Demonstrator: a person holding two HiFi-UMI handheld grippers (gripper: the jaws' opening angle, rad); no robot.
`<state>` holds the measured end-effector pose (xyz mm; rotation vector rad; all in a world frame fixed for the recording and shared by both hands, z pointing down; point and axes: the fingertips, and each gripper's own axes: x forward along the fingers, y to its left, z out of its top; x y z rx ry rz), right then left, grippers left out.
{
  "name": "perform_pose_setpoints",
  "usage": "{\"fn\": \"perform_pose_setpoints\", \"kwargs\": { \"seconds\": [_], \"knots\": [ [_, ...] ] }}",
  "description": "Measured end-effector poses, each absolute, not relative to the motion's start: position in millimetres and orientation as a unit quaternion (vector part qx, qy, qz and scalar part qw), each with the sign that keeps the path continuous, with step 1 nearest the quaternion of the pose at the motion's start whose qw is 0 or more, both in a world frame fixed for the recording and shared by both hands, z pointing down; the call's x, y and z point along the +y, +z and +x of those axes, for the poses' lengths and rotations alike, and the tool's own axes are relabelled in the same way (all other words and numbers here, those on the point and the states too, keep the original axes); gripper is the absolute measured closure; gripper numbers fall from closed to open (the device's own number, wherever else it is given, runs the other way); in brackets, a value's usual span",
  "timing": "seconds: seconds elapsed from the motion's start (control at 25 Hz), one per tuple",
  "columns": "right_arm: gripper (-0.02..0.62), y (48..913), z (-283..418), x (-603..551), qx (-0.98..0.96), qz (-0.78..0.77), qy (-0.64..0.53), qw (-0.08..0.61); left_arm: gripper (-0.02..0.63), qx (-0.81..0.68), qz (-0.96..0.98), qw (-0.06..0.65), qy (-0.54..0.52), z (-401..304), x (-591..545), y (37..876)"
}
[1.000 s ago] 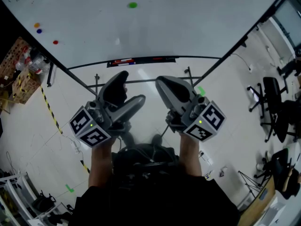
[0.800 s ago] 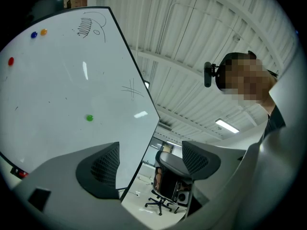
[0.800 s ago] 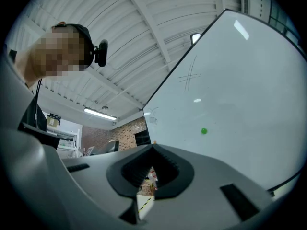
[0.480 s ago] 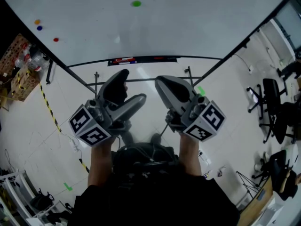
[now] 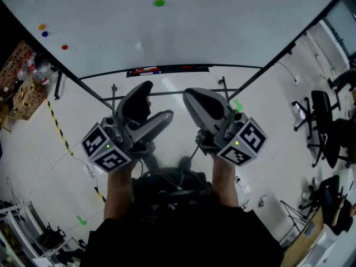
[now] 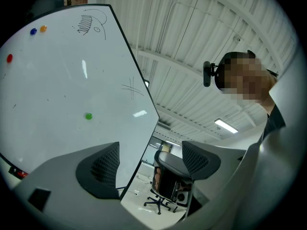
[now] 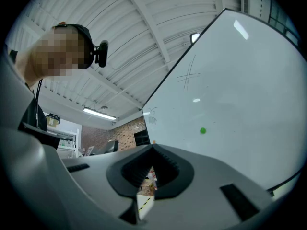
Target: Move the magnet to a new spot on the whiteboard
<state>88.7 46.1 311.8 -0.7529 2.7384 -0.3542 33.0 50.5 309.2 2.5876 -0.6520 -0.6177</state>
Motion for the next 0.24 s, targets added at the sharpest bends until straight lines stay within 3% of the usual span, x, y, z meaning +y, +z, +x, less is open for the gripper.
{"fn": "perform_pose_setpoints", "kwargs": {
  "seconds": [0.24],
  "knots": [
    [0.578,313.6,87.6,45.4,0.948,-0.259,-0.123,0.139,0.204,-0.232,0.926,0.200,-0.219,34.0,50.3,310.8]
  ]
}}
